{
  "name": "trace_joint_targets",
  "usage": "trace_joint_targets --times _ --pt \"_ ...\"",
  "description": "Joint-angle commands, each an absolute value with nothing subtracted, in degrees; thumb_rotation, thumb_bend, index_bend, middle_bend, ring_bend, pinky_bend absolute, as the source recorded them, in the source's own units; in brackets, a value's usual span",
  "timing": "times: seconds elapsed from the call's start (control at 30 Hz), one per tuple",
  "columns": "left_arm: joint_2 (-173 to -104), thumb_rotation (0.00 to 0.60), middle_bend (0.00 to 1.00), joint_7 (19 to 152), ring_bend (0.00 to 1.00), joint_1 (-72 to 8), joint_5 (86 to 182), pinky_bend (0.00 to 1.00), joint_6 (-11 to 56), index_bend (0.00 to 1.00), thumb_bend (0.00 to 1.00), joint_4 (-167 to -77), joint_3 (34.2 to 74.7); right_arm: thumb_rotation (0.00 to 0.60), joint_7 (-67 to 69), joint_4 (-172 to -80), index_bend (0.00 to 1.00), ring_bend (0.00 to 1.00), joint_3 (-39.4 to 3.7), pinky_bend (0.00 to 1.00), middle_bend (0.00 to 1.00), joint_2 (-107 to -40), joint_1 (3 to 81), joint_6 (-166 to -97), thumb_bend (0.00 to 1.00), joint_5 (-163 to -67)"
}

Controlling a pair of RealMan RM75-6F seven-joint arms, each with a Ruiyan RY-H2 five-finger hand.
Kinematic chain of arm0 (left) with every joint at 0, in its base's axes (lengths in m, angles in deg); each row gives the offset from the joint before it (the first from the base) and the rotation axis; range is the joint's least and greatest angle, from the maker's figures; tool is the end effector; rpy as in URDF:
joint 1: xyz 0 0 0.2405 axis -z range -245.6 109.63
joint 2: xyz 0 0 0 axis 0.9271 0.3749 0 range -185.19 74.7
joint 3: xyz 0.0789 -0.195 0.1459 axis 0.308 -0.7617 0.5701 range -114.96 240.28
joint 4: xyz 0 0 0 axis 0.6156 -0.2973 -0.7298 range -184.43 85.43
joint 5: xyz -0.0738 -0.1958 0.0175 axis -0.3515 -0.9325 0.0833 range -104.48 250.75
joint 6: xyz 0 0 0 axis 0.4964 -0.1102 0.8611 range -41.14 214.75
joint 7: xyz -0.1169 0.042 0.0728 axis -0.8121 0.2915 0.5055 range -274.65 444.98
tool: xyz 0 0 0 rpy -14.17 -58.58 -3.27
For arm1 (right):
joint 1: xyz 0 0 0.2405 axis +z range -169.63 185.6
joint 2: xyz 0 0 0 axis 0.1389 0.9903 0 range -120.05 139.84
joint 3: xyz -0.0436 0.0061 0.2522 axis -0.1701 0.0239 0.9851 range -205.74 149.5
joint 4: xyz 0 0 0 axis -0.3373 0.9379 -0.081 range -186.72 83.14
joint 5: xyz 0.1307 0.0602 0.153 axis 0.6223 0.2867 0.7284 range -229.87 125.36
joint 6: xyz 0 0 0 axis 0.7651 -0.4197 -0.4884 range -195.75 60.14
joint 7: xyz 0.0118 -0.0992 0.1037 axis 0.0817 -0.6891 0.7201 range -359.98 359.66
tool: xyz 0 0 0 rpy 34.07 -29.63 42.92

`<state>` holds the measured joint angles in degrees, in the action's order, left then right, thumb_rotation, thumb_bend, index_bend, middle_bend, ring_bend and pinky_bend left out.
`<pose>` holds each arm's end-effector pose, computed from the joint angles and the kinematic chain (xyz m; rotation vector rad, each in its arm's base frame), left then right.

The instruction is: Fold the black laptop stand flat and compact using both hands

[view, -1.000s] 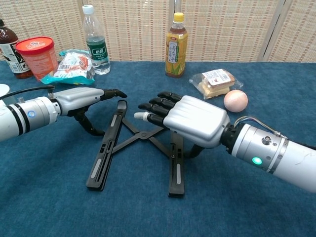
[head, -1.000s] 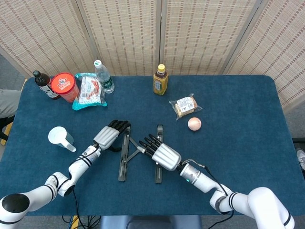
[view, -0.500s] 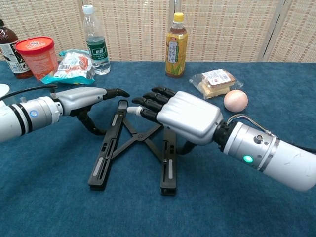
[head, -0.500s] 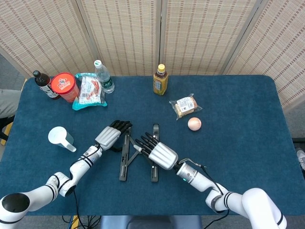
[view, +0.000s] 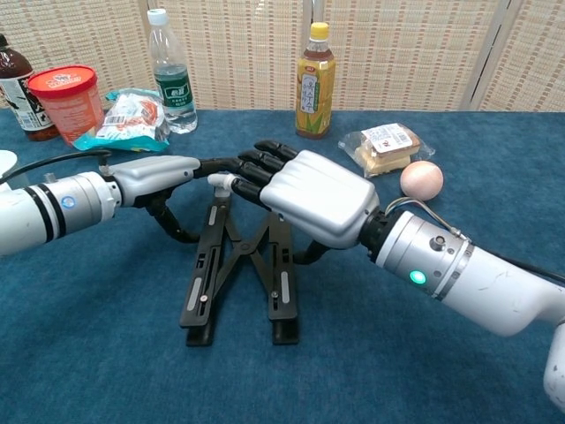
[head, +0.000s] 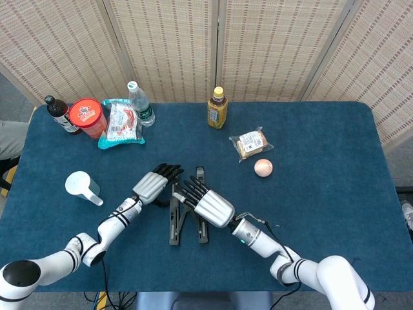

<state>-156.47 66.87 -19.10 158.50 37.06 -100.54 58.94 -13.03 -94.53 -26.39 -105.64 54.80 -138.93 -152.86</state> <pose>-0.1704 0.3842 -0.0659 -2.0360 -1.0041 -1.0168 -0.1065 -0.3176 -0.1138 2.1084 -0.1001 1.1574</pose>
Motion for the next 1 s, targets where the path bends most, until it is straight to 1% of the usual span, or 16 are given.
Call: trace_joint_targets --times 0.03,0.3,0.47,0.6,0.7,0.83,0.93,1.0 --pt "-156.46 0.600 0.00 67.14 0.00 -19.04 158.48 0.00 37.03 0.00 0.18 -100.49 58.90 0.600 -13.35 -93.69 0.00 0.00 -26.36 0.00 0.00 -106.08 55.22 -139.04 0.00 -152.96" --pt "-155.55 0.600 0.00 65.72 0.00 -19.11 158.56 0.00 37.34 0.00 0.18 -101.98 59.21 0.600 -12.59 -93.44 0.00 0.00 -26.83 0.00 0.00 -106.02 55.92 -139.31 0.00 -153.28" --pt "-154.62 0.600 0.00 66.71 0.00 -19.51 158.21 0.00 37.18 0.00 0.18 -102.43 59.25 0.600 -12.40 -96.18 0.00 0.00 -27.72 0.00 0.00 -103.63 56.86 -137.50 0.00 -153.69" --pt "-152.90 0.600 0.00 67.81 0.00 -20.55 157.23 0.00 36.50 0.00 0.18 -103.68 58.94 0.600 -10.52 -102.66 0.00 0.00 -28.44 0.00 0.00 -98.54 58.26 -135.19 0.00 -154.08" --pt "-151.17 0.600 0.00 68.80 0.00 -21.68 156.34 0.00 35.37 0.00 0.18 -105.14 58.53 0.600 -7.79 -108.68 0.00 0.00 -29.91 0.00 0.00 -93.38 60.11 -132.32 0.00 -155.22" --pt "-148.22 0.600 0.00 70.64 0.00 -23.34 155.15 0.00 33.62 0.00 0.18 -107.84 57.95 0.600 -4.26 -117.03 0.00 0.00 -32.30 0.00 0.00 -85.71 64.58 -124.89 0.00 -156.85" --pt "-146.22 0.600 0.00 72.15 0.00 -24.50 154.18 0.00 32.50 0.00 0.18 -109.79 57.49 0.600 -2.60 -121.17 0.00 0.00 -33.14 0.00 0.00 -82.11 67.93 -119.95 0.00 -157.66" --pt "-145.15 0.600 0.00 73.09 0.00 -25.17 153.53 0.00 31.98 0.00 0.18 -110.87 57.23 0.600 -1.96 -122.39 0.00 0.00 -33.28 0.00 0.00 -80.88 69.78 -117.52 0.00 -158.04"
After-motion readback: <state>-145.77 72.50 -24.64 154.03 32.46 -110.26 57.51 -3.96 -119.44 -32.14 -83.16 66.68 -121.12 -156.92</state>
